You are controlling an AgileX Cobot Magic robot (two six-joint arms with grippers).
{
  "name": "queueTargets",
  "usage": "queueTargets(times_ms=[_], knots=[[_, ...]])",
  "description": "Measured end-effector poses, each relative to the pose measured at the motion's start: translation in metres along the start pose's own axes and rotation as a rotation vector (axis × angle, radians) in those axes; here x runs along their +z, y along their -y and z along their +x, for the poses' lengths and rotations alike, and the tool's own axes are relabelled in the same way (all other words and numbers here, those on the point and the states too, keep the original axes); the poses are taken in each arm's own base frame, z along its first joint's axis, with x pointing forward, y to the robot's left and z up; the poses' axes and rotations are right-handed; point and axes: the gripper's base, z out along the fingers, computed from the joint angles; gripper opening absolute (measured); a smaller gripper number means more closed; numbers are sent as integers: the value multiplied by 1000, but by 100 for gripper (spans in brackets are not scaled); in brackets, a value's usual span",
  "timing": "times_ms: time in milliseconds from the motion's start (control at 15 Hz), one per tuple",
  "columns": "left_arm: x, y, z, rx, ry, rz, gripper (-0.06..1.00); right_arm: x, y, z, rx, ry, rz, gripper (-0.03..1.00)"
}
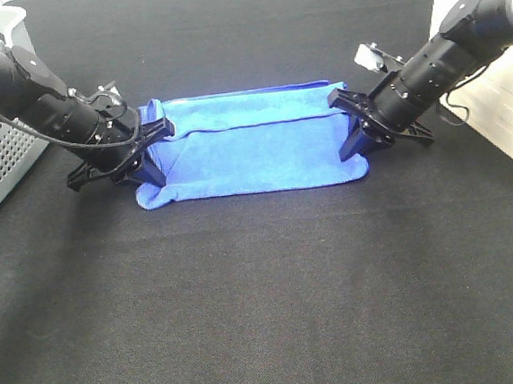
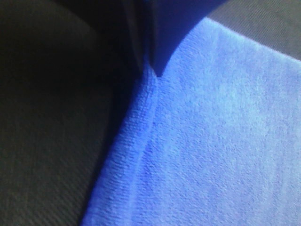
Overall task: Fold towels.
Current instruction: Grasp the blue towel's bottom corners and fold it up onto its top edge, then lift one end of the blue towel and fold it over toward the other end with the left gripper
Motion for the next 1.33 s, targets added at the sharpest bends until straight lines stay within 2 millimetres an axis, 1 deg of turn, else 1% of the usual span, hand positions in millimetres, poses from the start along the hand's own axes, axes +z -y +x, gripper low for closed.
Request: queueTargets(times_ms=[67,133,267,400,467,533,600,667,733,867,933,1000,1133,1333], knots=[[-3,-2,1,2,-26,1,1,-2,2,1,14,-22,-8,0],[-11,-3,4,26,-71,-10,1,-5,4,5,16,-57,-13,0],[-27,-1,8,76,-115,-35,1,-16,-2,12,6,-84,-18,0],[-45,4,17,107,-145,-50,1,-30,-8,27,7,-91,-12,0],[-45,4,17,107,-145,-50,1,-30,-8,27,7,-91,-12,0],[-53,4,24,111,-159,-57,1,-34,-6,39,13,-102,2,0],[-57,3,33,105,-175,-63,1,-39,-5,52,23,-108,16,0],[-64,-3,56,83,-205,-81,1,-42,0,75,21,-127,41,0],[-66,-7,68,70,-208,-94,1,-42,3,87,24,-151,48,0],[-69,-15,86,47,-193,-117,1,-41,7,101,20,-178,54,0],[-69,-15,86,47,-193,-117,1,-41,7,101,20,-178,54,0],[-69,-17,91,40,-176,-125,1,-40,8,102,12,-177,57,0],[-68,-19,89,37,-137,-133,1,-42,6,97,5,-157,55,0],[-73,-12,72,55,-49,-128,1,-52,-5,74,-43,-81,44,0]])
